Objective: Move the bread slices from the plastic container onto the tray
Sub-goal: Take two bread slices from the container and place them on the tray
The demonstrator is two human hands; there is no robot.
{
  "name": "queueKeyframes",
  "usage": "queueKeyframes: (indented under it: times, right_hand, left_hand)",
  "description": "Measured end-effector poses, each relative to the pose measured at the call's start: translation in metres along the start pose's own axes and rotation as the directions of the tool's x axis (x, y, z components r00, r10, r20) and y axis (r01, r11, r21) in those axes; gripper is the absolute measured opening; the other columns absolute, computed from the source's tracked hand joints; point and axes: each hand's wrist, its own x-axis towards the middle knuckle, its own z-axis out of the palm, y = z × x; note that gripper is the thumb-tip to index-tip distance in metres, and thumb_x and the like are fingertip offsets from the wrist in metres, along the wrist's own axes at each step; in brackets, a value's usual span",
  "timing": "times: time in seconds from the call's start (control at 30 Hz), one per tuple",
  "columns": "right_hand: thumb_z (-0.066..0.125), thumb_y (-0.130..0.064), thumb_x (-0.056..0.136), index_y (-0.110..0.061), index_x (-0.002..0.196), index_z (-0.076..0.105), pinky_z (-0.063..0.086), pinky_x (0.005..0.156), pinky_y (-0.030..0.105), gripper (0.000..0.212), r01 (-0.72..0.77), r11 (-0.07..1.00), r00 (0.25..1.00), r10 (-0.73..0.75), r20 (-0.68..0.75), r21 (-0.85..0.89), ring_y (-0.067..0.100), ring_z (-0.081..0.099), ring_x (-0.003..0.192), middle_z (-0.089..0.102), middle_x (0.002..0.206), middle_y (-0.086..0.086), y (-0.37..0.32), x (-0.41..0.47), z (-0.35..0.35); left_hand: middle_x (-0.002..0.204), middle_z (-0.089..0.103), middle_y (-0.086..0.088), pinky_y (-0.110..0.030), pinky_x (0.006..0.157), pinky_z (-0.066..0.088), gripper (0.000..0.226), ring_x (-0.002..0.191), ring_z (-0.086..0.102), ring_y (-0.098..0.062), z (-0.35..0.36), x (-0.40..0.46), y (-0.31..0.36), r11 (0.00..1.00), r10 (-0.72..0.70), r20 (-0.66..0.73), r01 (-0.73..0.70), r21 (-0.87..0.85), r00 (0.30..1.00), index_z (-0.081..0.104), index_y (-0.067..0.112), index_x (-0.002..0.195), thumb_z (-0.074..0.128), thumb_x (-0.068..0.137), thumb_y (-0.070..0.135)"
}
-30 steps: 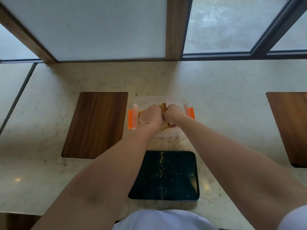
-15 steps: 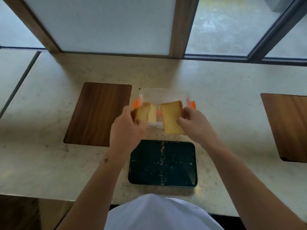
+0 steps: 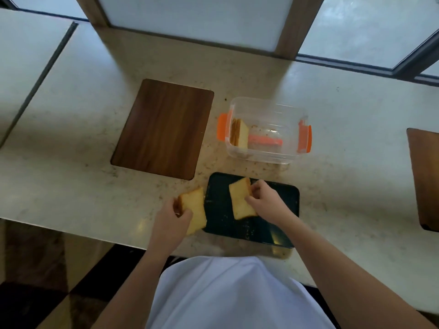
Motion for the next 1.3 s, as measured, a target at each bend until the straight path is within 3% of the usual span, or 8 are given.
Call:
queueKeyframes:
  times: [0.23,0.4,0.57,0.63,0.77,0.93,1.2,1.3]
  right_hand:
    - [0.056,-0.026,0.099,-0.018,0.134,0.059,0.05,0.086,0.033,0.035,0.233,0.894,0.951,-0.126,0.284,-0.384,0.019,0.06,0.104,0.066,0.125,0.003,-0.042,0.041,-0.001]
    - [0.06,-0.039,0.095,-0.02,0.13,0.057,0.058,0.084,0.042,0.04,0.25,0.756,0.968,-0.214,0.132,-0.605,0.025,0.064,0.102,0.067,0.12,0.004,-0.056,0.047,0.006]
    - [0.073,-0.069,0.069,-0.021,0.145,0.041,0.043,0.103,0.051,0.095,0.24,0.669,0.962,-0.263,0.078,-0.704,0.031,0.048,0.128,0.051,0.14,0.006,-0.028,0.021,0.034]
    - [0.075,-0.068,0.066,-0.02,0.147,0.035,0.04,0.104,0.052,0.103,0.224,0.641,0.965,-0.249,0.077,-0.735,0.032,0.043,0.129,0.046,0.142,0.007,-0.016,0.014,0.044]
    - [0.074,-0.049,0.075,-0.017,0.144,0.04,0.041,0.101,0.05,0.083,0.243,0.651,0.945,-0.327,0.024,-0.72,0.034,0.043,0.127,0.046,0.141,0.009,-0.014,0.015,0.049]
    - [0.068,-0.029,0.083,-0.017,0.144,0.043,0.04,0.104,0.049,0.067,0.315,0.656,0.925,-0.375,0.066,-0.686,0.036,0.037,0.132,0.042,0.147,0.012,-0.024,0.026,0.038]
    - [0.072,-0.031,0.082,-0.016,0.143,0.044,0.041,0.104,0.05,0.069,0.343,0.651,0.926,-0.356,0.127,-0.677,0.037,0.039,0.132,0.043,0.146,0.012,-0.03,0.028,0.031]
    - [0.072,-0.039,0.082,-0.018,0.145,0.043,0.036,0.107,0.053,0.072,0.295,0.683,0.938,-0.34,0.066,-0.668,0.036,0.039,0.135,0.045,0.147,0.01,-0.034,0.024,0.03]
  left_hand:
    - [0.09,0.064,-0.005,-0.033,0.063,0.049,0.01,0.082,0.061,-0.019,-0.003,0.004,0.001,0.997,-0.011,0.036,0.014,-0.078,0.999,0.056,0.019,0.093,0.065,0.088,0.02]
    - [0.089,0.062,0.001,-0.025,0.06,0.043,0.011,0.079,0.059,-0.011,-0.001,0.011,-0.001,0.995,-0.011,0.06,0.017,-0.098,0.998,0.056,0.026,0.093,0.065,0.088,0.022]
    - [0.093,0.063,0.004,-0.028,0.063,0.046,0.015,0.085,0.06,-0.012,0.002,0.02,-0.006,0.994,-0.028,0.064,0.034,-0.104,0.998,0.056,0.024,0.1,0.065,0.088,0.024]
    - [0.091,0.062,0.004,-0.027,0.063,0.045,0.014,0.084,0.059,-0.011,0.005,0.022,-0.006,0.994,-0.022,0.058,0.028,-0.105,0.998,0.054,0.026,0.096,0.065,0.088,0.023]
    - [0.092,0.062,0.003,-0.027,0.062,0.045,0.017,0.084,0.06,-0.012,0.007,0.026,-0.005,0.99,-0.027,0.065,0.035,-0.136,0.998,0.051,0.032,0.089,0.065,0.088,0.022]
    - [0.093,0.064,0.001,-0.028,0.062,0.046,0.012,0.084,0.062,-0.013,0.008,0.025,-0.005,0.985,-0.038,0.095,0.053,-0.166,0.995,0.055,0.03,0.092,0.064,0.089,0.023]
    - [0.095,0.064,0.004,-0.025,0.063,0.046,0.018,0.086,0.061,-0.008,0.008,0.02,-0.002,0.98,-0.045,0.113,0.066,-0.189,0.993,0.053,0.036,0.09,0.064,0.09,0.022]
    - [0.101,0.064,0.007,-0.025,0.065,0.05,0.018,0.091,0.062,-0.008,0.01,0.02,-0.001,0.957,-0.091,0.166,0.132,-0.257,0.982,0.054,0.035,0.099,0.065,0.09,0.022]
